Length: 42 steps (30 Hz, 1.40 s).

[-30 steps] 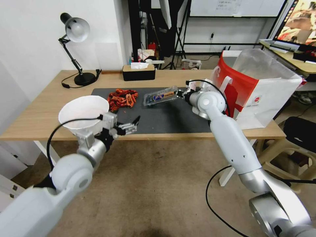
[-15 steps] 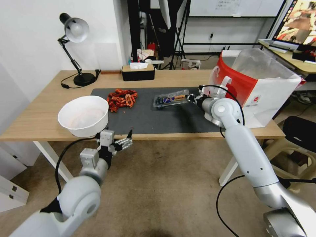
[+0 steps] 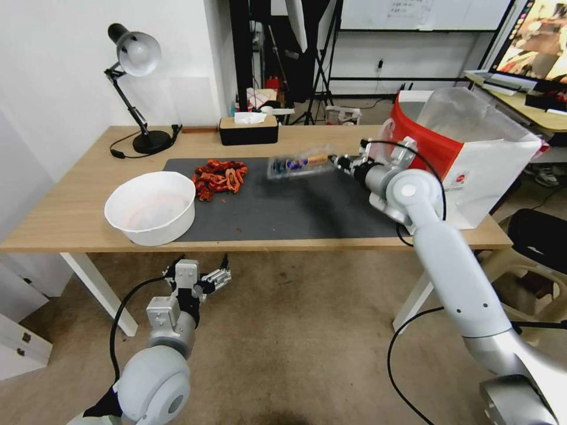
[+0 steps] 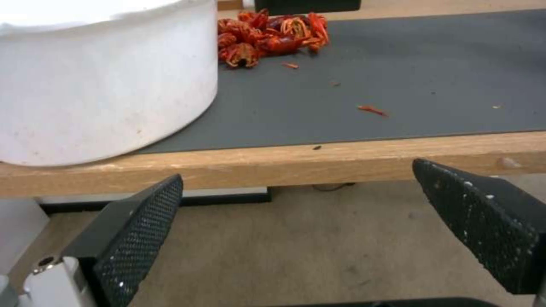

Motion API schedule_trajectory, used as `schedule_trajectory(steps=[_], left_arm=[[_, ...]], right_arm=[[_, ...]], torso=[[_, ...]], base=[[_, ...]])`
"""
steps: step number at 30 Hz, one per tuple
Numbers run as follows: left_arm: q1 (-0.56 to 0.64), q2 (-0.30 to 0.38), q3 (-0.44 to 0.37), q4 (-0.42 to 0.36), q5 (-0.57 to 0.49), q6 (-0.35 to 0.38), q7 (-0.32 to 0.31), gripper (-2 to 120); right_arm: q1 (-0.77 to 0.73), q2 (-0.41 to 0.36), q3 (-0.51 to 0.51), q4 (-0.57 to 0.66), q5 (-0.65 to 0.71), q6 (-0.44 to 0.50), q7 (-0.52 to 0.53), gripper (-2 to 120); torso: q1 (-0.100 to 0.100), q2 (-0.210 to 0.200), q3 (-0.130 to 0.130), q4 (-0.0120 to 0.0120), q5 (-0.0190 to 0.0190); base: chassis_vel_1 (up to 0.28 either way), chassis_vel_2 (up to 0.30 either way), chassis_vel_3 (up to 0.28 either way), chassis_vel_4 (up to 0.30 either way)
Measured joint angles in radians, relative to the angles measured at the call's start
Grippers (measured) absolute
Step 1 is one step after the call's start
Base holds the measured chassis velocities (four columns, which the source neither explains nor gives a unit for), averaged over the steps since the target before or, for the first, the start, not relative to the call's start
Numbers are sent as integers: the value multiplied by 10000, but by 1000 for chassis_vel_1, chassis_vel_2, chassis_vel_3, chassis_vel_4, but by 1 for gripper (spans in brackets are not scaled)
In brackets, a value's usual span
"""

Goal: Close the takeout container lid, then place the container into the takeout bag.

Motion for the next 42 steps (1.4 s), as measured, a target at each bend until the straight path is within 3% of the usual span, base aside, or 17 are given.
schedule_trajectory(steps=[12, 23, 31, 42], left_arm=[[516, -288, -176, 76, 287, -328, 192, 100], [377, -368, -103, 198, 323, -428, 342, 100], [212, -331, 137, 201, 304, -404, 432, 100], [328, -460, 394, 162, 471, -363, 531, 100]], right_arm=[[1533, -725, 522, 723, 1425, 407, 976, 2], [1663, -2544, 2491, 890, 3410, 710, 1908, 2], [512, -4307, 3983, 930, 4282, 814, 2206, 2], [-1652, -4831, 5751, 1171, 4525, 740, 2155, 2]], torso=[[1, 1, -1, 2, -2], [2, 1, 0, -1, 3], [1, 2, -1, 0, 0], [0, 2, -2, 1, 0]], base=[[0, 0, 0, 0], [0, 0, 0, 0], [0, 0, 0, 0], [0, 0, 0, 0]])
